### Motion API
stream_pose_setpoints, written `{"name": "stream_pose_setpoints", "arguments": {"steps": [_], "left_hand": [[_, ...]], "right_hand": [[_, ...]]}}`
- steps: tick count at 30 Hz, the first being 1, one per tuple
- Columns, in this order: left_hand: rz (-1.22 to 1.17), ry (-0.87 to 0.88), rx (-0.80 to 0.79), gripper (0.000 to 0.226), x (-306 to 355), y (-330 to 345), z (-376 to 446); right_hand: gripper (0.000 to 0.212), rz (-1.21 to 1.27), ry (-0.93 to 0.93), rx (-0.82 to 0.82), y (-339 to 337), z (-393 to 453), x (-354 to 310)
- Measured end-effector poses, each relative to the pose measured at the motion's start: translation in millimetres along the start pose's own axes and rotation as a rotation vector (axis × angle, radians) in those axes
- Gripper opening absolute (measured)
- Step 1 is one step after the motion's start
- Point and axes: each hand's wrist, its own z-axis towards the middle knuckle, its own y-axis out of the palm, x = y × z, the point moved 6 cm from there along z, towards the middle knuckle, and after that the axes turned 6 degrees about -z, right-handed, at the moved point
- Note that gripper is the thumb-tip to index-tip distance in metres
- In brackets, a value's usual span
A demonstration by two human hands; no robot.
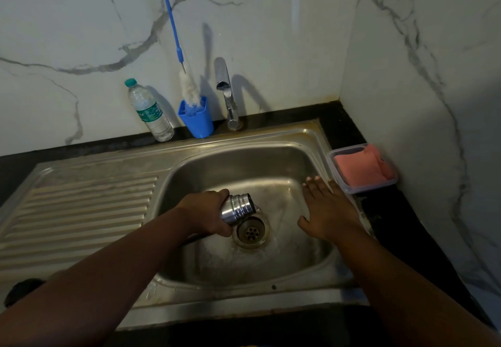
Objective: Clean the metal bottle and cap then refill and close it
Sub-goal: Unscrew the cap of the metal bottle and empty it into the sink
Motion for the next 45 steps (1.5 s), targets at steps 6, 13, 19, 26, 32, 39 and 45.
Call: {"name": "stream_pose_setpoints", "arguments": {"steps": [6,13,19,26,32,39,45], "left_hand": [[0.021,-0.003,-0.004,0.075,-1.1,-0.7,1.5],[0.028,-0.008,-0.015,0.075,0.6,-2.3,2.8],[0.035,-0.010,-0.036,0.076,-0.5,-2.1,2.4],[0.045,-0.015,-0.040,0.075,0.5,-2.0,1.3],[0.060,-0.020,-0.047,0.074,1.5,-1.7,1.0],[0.062,-0.024,-0.054,0.072,2.5,0.3,0.9],[0.073,-0.016,-0.055,0.073,4.8,0.9,2.9]], "right_hand": [[0.096,-0.006,0.000,0.008,-0.2,0.3,-0.3],[0.088,-0.011,-0.014,0.005,-1.4,-0.8,-0.8],[0.089,-0.005,-0.015,0.000,-2.6,-1.2,-0.5],[0.084,-0.001,-0.015,0.013,-3.4,-1.5,-0.9],[0.083,0.016,-0.016,0.020,-5.5,-2.5,-1.0],[0.083,0.034,-0.017,0.010,-6.2,-3.0,-0.9],[0.083,0.043,-0.024,0.009,-7.4,-4.0,-0.3]]}}
